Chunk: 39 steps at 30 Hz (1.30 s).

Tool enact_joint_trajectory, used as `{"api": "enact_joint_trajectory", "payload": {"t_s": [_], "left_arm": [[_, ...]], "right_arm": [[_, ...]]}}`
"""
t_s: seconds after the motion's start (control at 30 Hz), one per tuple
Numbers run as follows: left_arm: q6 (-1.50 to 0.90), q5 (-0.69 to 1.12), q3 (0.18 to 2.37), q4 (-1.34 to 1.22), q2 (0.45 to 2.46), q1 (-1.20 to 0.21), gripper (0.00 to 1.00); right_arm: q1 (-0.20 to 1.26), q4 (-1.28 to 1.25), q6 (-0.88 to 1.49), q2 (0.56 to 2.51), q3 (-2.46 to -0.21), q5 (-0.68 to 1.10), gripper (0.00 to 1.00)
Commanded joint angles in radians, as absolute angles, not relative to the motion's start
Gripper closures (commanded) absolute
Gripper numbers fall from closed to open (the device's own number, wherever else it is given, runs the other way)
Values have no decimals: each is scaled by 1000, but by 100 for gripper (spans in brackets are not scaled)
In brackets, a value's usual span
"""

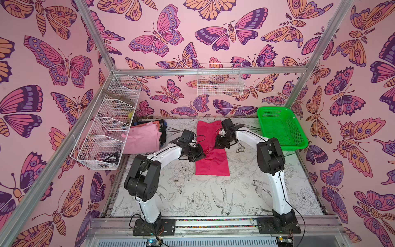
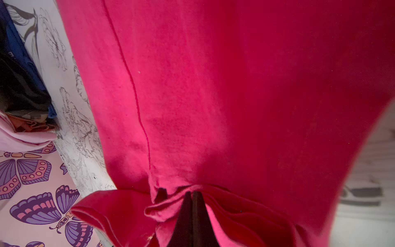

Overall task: Fold and stack t-shirts
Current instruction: Smooth out the T-shirt at the center of the board.

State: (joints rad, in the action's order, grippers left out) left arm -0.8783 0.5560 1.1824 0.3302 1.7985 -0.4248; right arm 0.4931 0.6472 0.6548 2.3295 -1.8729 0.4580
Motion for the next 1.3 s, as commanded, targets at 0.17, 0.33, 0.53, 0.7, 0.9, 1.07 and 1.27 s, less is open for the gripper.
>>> {"api": "enact_joint_trajectory", "payload": {"t_s": [0.17, 0.33, 0.53, 0.7, 0.9, 1.07, 1.27], "left_arm": [[-871, 543, 1207, 316, 1876, -425, 100], [-865, 547, 1261, 315, 1935, -424, 100], [-861, 557, 1337, 315, 2006, -419, 100], [-862, 561, 1368, 316, 2060, -399, 100], [-861, 559, 1389, 315, 2096, -384, 100], [-861, 560, 1415, 315, 2123, -376, 100], [-868, 564, 1466, 315, 2153, -373, 100]], "right_arm": [[485, 628, 658, 2332, -1837, 472, 100], [483, 623, 651, 2318, -1816, 476, 100], [483, 619, 648, 2313, -1806, 483, 100], [479, 611, 644, 2303, -1790, 485, 100], [470, 609, 634, 2271, -1772, 485, 100], [471, 624, 613, 2192, -1750, 486, 100], [480, 634, 598, 2060, -1671, 481, 100]]}}
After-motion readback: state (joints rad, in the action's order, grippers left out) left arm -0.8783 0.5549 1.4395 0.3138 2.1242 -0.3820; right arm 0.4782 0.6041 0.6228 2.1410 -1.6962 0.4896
